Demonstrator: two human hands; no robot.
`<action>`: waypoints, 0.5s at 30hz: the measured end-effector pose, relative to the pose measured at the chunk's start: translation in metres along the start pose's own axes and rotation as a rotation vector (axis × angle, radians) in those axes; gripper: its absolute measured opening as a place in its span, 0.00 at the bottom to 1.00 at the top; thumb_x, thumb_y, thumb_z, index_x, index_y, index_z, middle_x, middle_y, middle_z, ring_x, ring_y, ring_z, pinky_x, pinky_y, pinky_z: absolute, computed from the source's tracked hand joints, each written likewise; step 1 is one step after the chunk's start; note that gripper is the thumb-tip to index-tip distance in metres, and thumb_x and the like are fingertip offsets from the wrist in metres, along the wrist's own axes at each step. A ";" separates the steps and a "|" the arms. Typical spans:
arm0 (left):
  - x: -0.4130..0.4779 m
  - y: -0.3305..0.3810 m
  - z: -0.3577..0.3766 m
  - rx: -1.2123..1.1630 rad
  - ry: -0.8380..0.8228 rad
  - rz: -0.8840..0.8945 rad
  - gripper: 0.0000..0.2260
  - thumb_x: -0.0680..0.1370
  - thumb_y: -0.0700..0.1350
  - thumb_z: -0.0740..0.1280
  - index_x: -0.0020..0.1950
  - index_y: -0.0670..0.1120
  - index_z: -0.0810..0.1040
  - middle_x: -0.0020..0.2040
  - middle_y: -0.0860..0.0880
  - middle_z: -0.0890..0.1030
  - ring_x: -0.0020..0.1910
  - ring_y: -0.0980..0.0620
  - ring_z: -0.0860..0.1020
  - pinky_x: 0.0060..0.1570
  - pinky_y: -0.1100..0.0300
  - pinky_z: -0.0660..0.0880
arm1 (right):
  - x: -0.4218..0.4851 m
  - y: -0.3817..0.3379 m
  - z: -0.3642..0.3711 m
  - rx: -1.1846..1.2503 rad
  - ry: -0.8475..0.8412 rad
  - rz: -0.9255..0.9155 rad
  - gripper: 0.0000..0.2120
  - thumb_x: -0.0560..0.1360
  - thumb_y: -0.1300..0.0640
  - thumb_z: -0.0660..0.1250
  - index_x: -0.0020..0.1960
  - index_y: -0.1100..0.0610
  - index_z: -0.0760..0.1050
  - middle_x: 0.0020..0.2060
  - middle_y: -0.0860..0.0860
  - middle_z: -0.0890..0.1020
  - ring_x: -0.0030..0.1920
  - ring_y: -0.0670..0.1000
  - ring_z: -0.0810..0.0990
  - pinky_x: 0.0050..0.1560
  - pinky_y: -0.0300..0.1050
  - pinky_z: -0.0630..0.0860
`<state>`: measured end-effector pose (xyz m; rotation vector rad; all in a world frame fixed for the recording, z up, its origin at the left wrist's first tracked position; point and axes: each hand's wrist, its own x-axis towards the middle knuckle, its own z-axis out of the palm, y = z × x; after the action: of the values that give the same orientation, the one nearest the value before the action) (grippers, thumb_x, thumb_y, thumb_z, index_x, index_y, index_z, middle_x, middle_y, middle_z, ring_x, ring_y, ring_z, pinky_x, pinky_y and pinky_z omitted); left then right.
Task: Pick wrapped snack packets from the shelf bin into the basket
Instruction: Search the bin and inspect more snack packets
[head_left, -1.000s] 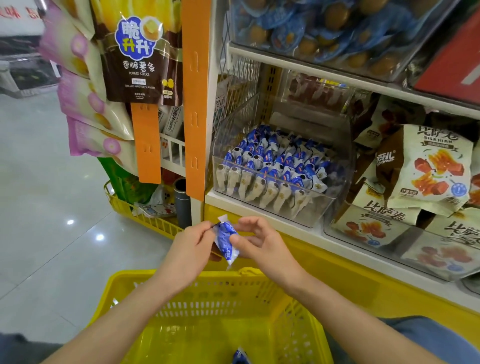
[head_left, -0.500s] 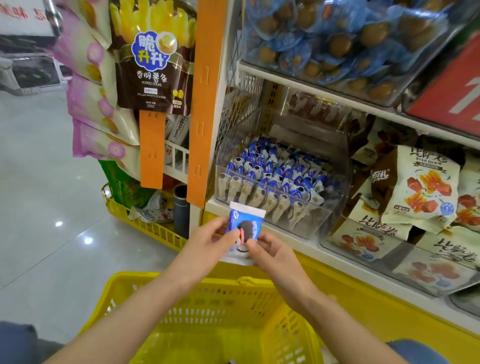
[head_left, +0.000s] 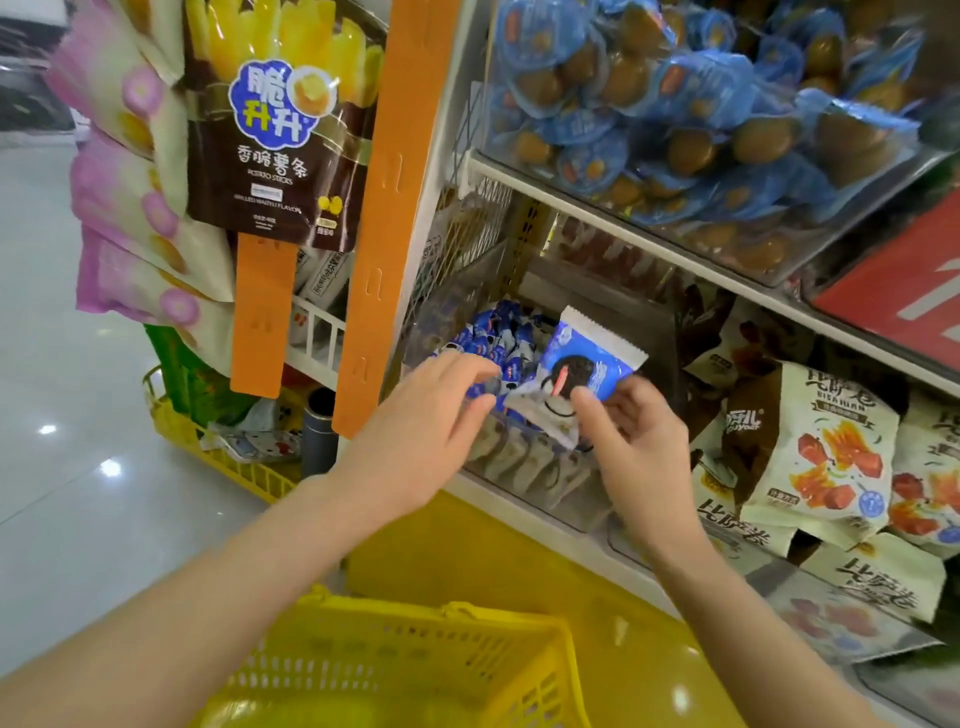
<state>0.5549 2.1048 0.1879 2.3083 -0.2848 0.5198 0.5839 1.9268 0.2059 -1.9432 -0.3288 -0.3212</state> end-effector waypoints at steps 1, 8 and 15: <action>0.009 -0.007 -0.002 0.068 -0.013 0.022 0.15 0.81 0.49 0.55 0.67 0.49 0.67 0.61 0.55 0.71 0.60 0.59 0.68 0.57 0.65 0.63 | 0.019 0.002 0.000 -0.056 0.040 -0.004 0.09 0.73 0.50 0.67 0.51 0.51 0.75 0.41 0.42 0.81 0.42 0.38 0.80 0.42 0.29 0.75; 0.030 -0.049 0.009 0.373 -0.145 0.115 0.16 0.81 0.52 0.49 0.54 0.49 0.75 0.51 0.52 0.79 0.51 0.52 0.75 0.60 0.58 0.61 | 0.130 0.041 0.028 -0.553 0.086 0.108 0.13 0.77 0.53 0.64 0.55 0.62 0.75 0.48 0.57 0.81 0.46 0.53 0.80 0.44 0.40 0.71; 0.029 -0.065 0.018 0.392 -0.037 0.211 0.20 0.80 0.51 0.48 0.47 0.47 0.79 0.43 0.51 0.81 0.44 0.49 0.77 0.54 0.57 0.65 | 0.160 0.067 0.042 -0.788 -0.228 0.295 0.08 0.77 0.54 0.64 0.41 0.57 0.73 0.43 0.57 0.78 0.45 0.55 0.75 0.40 0.41 0.66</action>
<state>0.6087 2.1364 0.1490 2.6856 -0.4845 0.6889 0.7597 1.9534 0.1924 -2.7738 -0.0475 -0.0212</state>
